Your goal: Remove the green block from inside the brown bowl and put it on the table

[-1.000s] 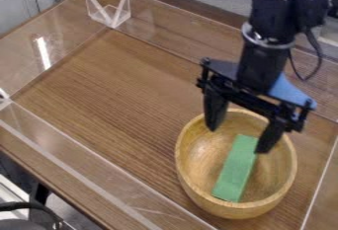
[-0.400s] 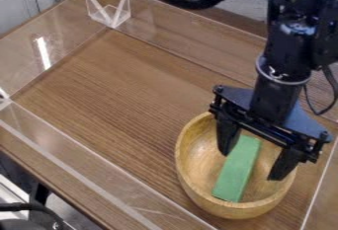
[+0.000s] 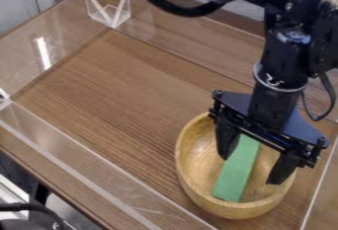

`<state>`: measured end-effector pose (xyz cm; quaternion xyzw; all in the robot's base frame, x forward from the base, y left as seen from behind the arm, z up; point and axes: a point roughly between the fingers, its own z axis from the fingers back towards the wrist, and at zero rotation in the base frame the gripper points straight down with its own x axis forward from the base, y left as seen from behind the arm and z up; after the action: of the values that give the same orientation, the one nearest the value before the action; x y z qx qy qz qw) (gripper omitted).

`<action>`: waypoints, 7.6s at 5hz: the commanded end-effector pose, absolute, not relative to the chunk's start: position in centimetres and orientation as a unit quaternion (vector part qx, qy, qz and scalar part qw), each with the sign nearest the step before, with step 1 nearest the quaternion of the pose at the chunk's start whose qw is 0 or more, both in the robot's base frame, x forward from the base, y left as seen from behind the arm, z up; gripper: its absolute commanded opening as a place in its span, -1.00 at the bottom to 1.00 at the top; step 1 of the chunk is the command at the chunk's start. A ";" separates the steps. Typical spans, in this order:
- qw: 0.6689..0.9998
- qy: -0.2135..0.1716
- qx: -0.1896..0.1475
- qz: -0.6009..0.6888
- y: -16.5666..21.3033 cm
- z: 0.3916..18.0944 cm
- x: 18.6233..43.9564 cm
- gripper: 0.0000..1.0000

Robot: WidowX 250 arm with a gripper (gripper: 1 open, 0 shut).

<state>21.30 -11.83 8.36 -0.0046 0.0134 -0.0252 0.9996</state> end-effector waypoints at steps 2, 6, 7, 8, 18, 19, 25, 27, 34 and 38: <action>0.999 -0.017 -0.017 -0.036 -12.2 9.0 21.6 1.00; 0.998 -0.047 -0.019 -0.040 -12.0 9.2 21.9 1.00; 0.998 -0.050 -0.020 -0.041 -12.0 9.0 21.9 1.00; 0.997 -0.053 -0.022 -0.041 -12.0 8.9 21.9 1.00; 0.997 -0.041 -0.016 -0.057 -12.0 4.3 21.9 -1.00; 0.997 -0.037 -0.014 -0.059 -11.8 4.8 21.9 -1.00; 0.997 -0.023 -0.004 -0.070 -10.9 8.0 21.8 -1.00; 0.998 -0.024 -0.008 -0.062 -10.5 8.9 21.8 -1.00; 0.997 -0.050 0.003 0.064 -4.5 12.4 19.5 -1.00; 0.996 -0.053 0.002 0.071 -2.3 11.4 18.0 -1.00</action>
<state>17.65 -2.22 10.79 0.0042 -0.0387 0.0719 0.9967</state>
